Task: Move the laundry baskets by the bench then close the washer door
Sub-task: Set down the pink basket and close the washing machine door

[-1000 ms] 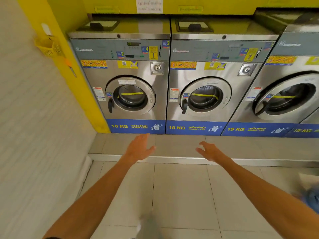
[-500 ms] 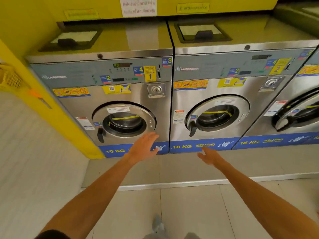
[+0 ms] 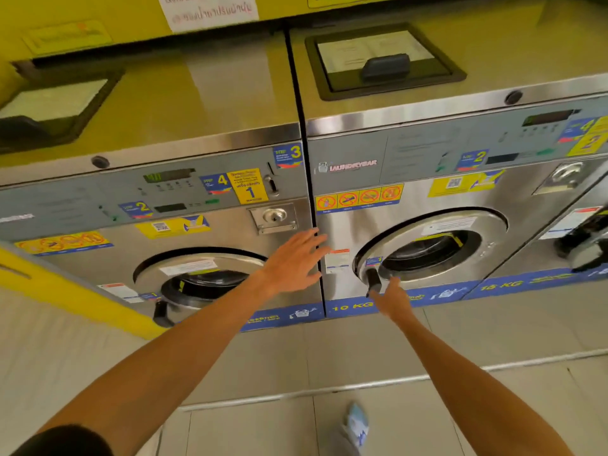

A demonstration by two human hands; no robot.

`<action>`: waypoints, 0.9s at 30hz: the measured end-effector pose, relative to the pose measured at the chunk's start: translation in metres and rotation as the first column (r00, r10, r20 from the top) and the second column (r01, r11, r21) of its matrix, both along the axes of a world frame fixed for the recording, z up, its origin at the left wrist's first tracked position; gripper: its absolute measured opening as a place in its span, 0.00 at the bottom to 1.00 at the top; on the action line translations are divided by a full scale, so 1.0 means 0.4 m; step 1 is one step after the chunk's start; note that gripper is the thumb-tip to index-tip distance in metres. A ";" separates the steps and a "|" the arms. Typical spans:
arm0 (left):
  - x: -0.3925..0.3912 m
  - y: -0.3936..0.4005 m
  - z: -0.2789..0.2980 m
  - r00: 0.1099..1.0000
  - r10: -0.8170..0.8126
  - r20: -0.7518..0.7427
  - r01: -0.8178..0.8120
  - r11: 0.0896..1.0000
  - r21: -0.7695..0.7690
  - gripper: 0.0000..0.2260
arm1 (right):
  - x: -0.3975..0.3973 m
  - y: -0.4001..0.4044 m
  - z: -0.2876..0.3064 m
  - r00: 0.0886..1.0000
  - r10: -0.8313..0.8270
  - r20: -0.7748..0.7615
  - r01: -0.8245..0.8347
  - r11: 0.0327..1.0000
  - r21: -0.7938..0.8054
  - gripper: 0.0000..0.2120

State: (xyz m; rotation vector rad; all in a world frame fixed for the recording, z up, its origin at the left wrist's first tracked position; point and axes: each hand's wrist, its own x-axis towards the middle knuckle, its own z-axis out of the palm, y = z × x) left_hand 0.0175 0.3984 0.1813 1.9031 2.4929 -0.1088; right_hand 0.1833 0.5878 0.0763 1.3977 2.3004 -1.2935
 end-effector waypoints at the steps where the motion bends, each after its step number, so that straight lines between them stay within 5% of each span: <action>1: -0.018 0.021 -0.010 1.000 -0.014 -0.017 0.014 1.000 -0.013 0.28 | -0.022 0.017 -0.010 0.998 -0.049 -0.025 0.049 0.999 -0.011 0.31; 6: -0.067 0.062 -0.092 0.994 -0.050 -0.093 0.044 0.997 -0.066 0.32 | -0.091 0.090 -0.062 0.996 -0.074 -0.059 0.072 0.997 -0.024 0.34; 12: -0.105 0.040 -0.156 0.972 -0.113 -0.207 0.087 0.988 -0.131 0.39 | -0.158 0.118 -0.110 0.999 0.001 -0.033 0.000 1.000 0.006 0.19; 27: -0.220 0.014 -0.192 0.916 -0.316 -0.247 0.309 0.949 -0.068 0.33 | -0.208 0.038 -0.230 0.975 -0.218 -0.047 0.218 0.976 -0.004 0.18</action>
